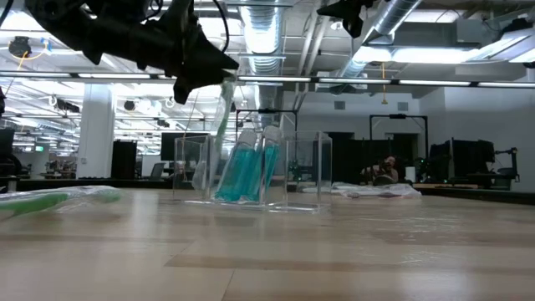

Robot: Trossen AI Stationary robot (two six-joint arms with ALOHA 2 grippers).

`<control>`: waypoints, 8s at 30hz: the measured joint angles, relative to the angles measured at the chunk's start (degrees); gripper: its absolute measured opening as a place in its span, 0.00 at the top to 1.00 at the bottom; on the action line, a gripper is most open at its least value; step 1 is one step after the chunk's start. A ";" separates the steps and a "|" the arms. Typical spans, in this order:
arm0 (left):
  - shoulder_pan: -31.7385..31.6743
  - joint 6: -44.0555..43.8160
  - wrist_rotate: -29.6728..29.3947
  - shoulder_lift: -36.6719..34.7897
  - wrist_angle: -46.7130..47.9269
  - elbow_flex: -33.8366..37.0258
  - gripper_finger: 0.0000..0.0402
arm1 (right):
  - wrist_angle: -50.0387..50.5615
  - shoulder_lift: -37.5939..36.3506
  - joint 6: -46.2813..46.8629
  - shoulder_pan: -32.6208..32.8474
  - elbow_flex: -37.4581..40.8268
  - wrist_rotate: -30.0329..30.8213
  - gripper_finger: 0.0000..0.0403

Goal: Pick & Place toothbrushing station
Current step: Put the green toothbrush into the transparent organizer

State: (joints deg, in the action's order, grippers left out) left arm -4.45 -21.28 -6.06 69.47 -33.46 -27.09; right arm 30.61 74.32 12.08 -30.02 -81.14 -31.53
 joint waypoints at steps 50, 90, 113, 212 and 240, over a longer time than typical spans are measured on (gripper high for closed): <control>23.37 -57.13 3.16 -2.82 67.01 -14.67 0.64 | 0.66 -0.01 -6.59 0.04 0.00 -1.16 0.62; 27.63 -61.41 5.15 12.20 61.18 -11.34 0.64 | 0.63 -0.02 -8.16 0.04 0.00 -4.71 0.62; 27.63 -59.76 5.55 18.32 54.77 -11.55 0.64 | 0.36 -0.02 -8.04 0.04 0.00 -4.70 0.62; 20.68 -25.99 -29.31 8.50 11.89 -11.33 0.75 | 0.66 0.00 -8.00 0.04 0.00 -6.16 0.62; 20.65 -44.21 -23.41 -14.75 53.83 -11.39 0.69 | 0.65 0.00 -8.15 0.04 0.00 -6.19 0.62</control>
State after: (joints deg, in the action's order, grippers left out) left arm 16.21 -65.49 -29.47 54.72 20.36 -38.48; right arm 31.26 74.32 3.92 -29.98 -81.14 -37.71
